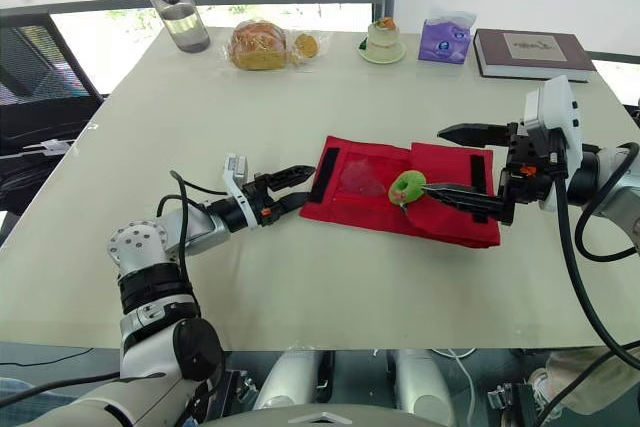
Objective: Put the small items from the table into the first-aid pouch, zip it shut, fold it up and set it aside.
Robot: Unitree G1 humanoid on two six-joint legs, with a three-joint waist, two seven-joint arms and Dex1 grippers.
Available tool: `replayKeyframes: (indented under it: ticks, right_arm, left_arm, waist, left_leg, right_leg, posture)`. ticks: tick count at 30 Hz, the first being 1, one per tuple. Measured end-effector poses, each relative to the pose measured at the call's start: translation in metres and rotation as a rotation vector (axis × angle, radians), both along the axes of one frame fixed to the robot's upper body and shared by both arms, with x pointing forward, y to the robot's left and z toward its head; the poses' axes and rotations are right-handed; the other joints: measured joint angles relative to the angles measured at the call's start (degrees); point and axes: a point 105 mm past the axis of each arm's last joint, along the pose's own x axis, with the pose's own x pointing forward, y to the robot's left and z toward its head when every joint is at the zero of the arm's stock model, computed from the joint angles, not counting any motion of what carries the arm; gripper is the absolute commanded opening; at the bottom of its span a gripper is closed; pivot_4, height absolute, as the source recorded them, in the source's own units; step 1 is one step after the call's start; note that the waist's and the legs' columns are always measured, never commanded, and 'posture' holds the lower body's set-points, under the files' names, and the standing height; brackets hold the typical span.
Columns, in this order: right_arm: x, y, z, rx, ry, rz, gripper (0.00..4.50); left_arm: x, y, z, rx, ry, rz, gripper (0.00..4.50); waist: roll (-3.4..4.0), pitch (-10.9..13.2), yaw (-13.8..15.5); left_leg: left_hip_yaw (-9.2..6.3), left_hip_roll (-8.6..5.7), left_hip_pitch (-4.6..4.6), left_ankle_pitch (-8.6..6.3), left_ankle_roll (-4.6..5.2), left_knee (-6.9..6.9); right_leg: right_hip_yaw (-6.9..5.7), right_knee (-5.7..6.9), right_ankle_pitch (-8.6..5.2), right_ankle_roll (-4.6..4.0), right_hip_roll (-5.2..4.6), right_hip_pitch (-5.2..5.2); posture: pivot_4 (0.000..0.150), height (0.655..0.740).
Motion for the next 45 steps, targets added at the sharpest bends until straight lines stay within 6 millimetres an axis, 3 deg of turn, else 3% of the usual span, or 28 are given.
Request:
replayKeyframes:
  ticks: [5, 10, 13, 17, 22, 32, 34, 36, 39, 40, 41, 43, 44, 45]
  right_arm:
    - [-0.001, 0.001, -0.002, -0.002, -0.002, -0.007, 4.46]
    - [-0.003, 0.000, -0.005, -0.002, 0.006, -0.020, 4.46]
    - [-0.003, 0.000, -0.005, -0.002, 0.000, -0.025, 4.46]
    - [-0.003, 0.002, -0.004, 0.009, -0.007, -0.028, 4.46]
    - [-0.001, 0.002, -0.004, 0.017, -0.015, -0.040, 4.46]
    - [-0.004, 0.006, -0.002, 0.023, -0.033, -0.034, 4.46]
    - [-0.006, 0.006, -0.003, 0.021, -0.028, -0.034, 4.46]
    - [-0.006, 0.004, -0.004, 0.019, -0.024, -0.044, 4.50]
    - [-0.007, 0.001, -0.002, 0.025, -0.036, -0.067, 4.50]
    - [-0.007, 0.001, -0.002, 0.025, -0.038, -0.068, 4.50]
    - [-0.008, 0.002, -0.003, 0.024, -0.035, -0.069, 4.50]
    - [-0.008, 0.002, -0.004, 0.024, -0.032, -0.068, 4.50]
    - [-0.008, 0.002, -0.004, 0.024, -0.033, -0.070, 4.50]
    - [-0.008, 0.002, -0.004, 0.024, -0.033, -0.070, 4.50]
  left_arm:
    - [0.000, -0.005, 0.002, 0.010, 0.000, -0.033, 4.50]
    - [0.007, 0.005, 0.004, 0.175, -0.062, -0.014, 4.50]
    - [0.018, 0.017, 0.008, 0.330, -0.149, 0.028, 4.50]
    - [0.036, 0.017, 0.017, 0.430, -0.211, 0.054, 4.50]
    - [0.047, -0.001, 0.013, 0.524, -0.250, -0.002, 4.50]
    - [0.032, -0.048, 0.008, 0.329, -0.188, -0.282, 4.50]
    - [0.031, -0.050, 0.008, 0.304, -0.176, -0.296, 4.50]
    - [0.031, -0.049, 0.008, 0.284, -0.166, -0.300, 3.95]
    - [0.028, -0.047, 0.000, 0.269, -0.114, -0.304, 2.61]
    - [0.027, -0.047, -0.003, 0.273, -0.104, -0.306, 2.49]
    - [0.025, -0.047, -0.005, 0.268, -0.095, -0.314, 1.77]
    - [0.024, -0.046, -0.006, 0.265, -0.090, -0.317, 1.20]
    - [0.023, -0.043, -0.008, 0.265, -0.086, -0.315, 0.62]
    - [0.023, -0.042, -0.008, 0.265, -0.086, -0.314, 0.50]
  waist:
    - [0.00, 0.0, -0.1]
    - [0.00, 0.0, -0.3]
    - [0.01, 0.0, -0.4]
    - [0.00, 0.0, -0.1]
    - [0.00, 0.0, 0.2]
    - [0.00, 0.0, 0.2]
    - [0.00, 0.0, 0.1]
    - [0.00, 0.0, 0.0]
    - [0.00, 0.0, -0.2]
    - [0.00, 0.0, -0.3]
    - [0.00, 0.0, -0.3]
    - [0.00, 0.0, -0.4]
    - [0.00, 0.0, -0.4]
    - [0.00, 0.0, -0.4]
  left_leg:
    - [-0.02, 0.00, -0.01, 0.00, 0.00, -0.01]
    - [0.01, -0.01, 0.02, 0.00, -0.01, -0.02]
    - [0.05, 0.02, 0.08, 0.00, -0.02, -0.04]
    - [0.03, 0.00, 0.01, 0.01, -0.01, -0.03]
    - [0.03, -0.03, -0.03, 0.00, 0.01, -0.07]
    - [0.00, -0.05, -0.04, 0.02, 0.04, -0.07]
    - [0.00, -0.05, -0.05, 0.02, 0.04, -0.07]
    - [0.01, -0.05, -0.05, 0.01, 0.04, -0.08]
    - [0.00, -0.04, -0.05, 0.01, 0.04, -0.08]
    - [0.00, -0.04, -0.05, 0.02, 0.04, -0.08]
    - [0.00, -0.03, -0.05, 0.01, 0.04, -0.08]
    - [0.01, -0.02, -0.05, 0.01, 0.04, -0.08]
    - [0.01, -0.02, -0.05, 0.02, 0.04, -0.09]
    - [0.01, -0.01, -0.05, 0.02, 0.04, -0.09]
  right_leg:
    - [-0.02, -0.02, 0.00, 0.00, 0.00, 0.00]
    - [-0.01, -0.01, 0.01, -0.01, 0.04, -0.01]
    - [0.04, 0.00, 0.01, -0.02, 0.09, -0.01]
    - [0.02, -0.06, 0.01, -0.02, 0.09, -0.01]
    - [-0.04, -0.10, 0.00, 0.00, -0.11, 0.00]
    - [-0.08, -0.12, -0.03, 0.04, -0.11, 0.01]
    - [-0.09, -0.12, -0.04, 0.06, -0.12, 0.01]
    - [-0.07, -0.12, -0.04, 0.05, -0.12, 0.01]
    - [-0.08, -0.11, -0.05, 0.09, -0.12, 0.00]
    - [-0.08, -0.11, -0.06, 0.10, -0.11, -0.01]
    - [-0.07, -0.10, -0.06, 0.10, -0.10, -0.02]
    - [-0.07, -0.09, -0.05, 0.09, -0.10, -0.04]
    - [-0.07, -0.09, -0.05, 0.09, -0.10, -0.04]
    - [-0.07, -0.09, -0.05, 0.09, -0.10, -0.04]
  posture:
    - [0.150, 0.7400]
    - [0.150, 0.7400]
    - [0.150, 0.7400]
    - [0.150, 0.7400]
    - [0.150, 0.7400]
    - [0.150, 0.7400]
    - [0.150, 0.7400]
    - [0.150, 0.7400]
    - [0.150, 0.7400]
    - [0.150, 0.7400]
    - [0.150, 0.7400]
    - [0.150, 0.7400]
    - [0.150, 0.7400]
    - [0.150, 0.7400]
